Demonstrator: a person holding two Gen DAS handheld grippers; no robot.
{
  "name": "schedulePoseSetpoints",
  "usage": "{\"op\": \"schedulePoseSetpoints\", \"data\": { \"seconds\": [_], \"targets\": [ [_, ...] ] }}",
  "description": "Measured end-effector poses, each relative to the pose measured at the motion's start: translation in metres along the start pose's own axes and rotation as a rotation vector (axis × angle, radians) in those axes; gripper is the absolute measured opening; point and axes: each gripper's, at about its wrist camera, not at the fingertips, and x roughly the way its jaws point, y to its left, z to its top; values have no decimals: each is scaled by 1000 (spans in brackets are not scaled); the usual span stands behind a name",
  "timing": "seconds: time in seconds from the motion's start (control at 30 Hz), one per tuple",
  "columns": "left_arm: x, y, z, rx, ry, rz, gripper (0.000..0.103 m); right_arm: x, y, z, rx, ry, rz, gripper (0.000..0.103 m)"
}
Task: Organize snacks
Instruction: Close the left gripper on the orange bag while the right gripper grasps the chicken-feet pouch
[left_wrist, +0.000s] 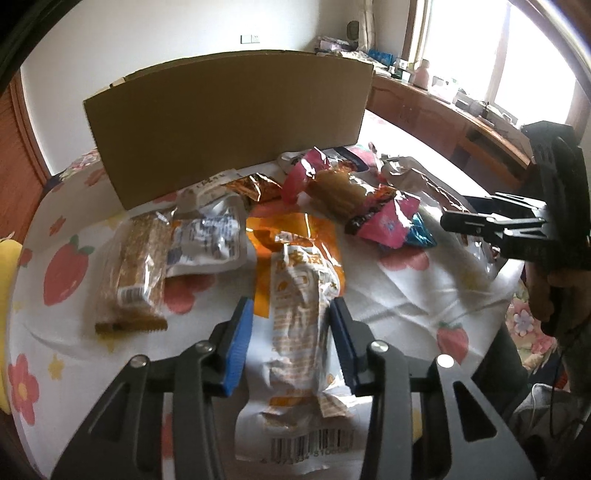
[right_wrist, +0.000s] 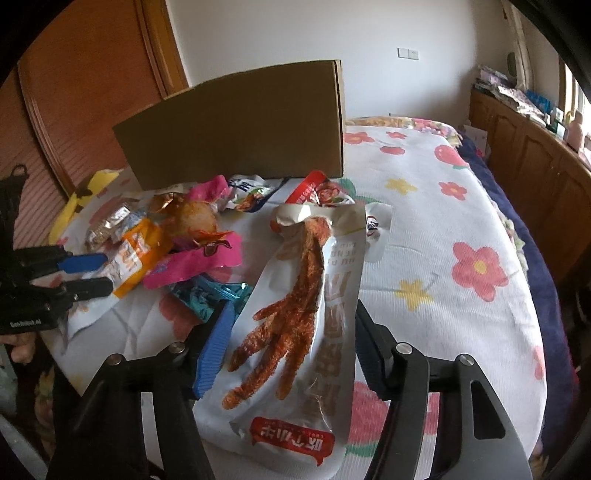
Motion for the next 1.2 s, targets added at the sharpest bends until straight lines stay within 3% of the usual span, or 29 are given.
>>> {"op": "schedulePoseSetpoints", "data": {
  "seconds": [0.23,0.27,0.3,0.8,1.03,1.1,1.2],
  "targets": [
    [-13,-5,-7,-1,-21,-13,40,-10,3,2,-9,-19,14,62],
    [-14,-5,-7,1,-21,-12,40,-11,3,2,-12,-27,1,34],
    [-16,-7,-7,3,-26,-6,40,-12,3,3,-9,-29,-9,25],
    [-36,-11,-9,-17,-103,-12,40,-21,5,6,-38,-56,13,13],
    [-36,-16,-11,1,-101,-8,40,-27,11,8,-54,-71,19,9],
    [-34,-16,-11,-1,-100,-11,40,-30,12,9,-58,-80,17,2],
    [-33,-17,-12,-5,-103,-10,40,-31,12,10,-61,-79,23,0]
  ]
}}
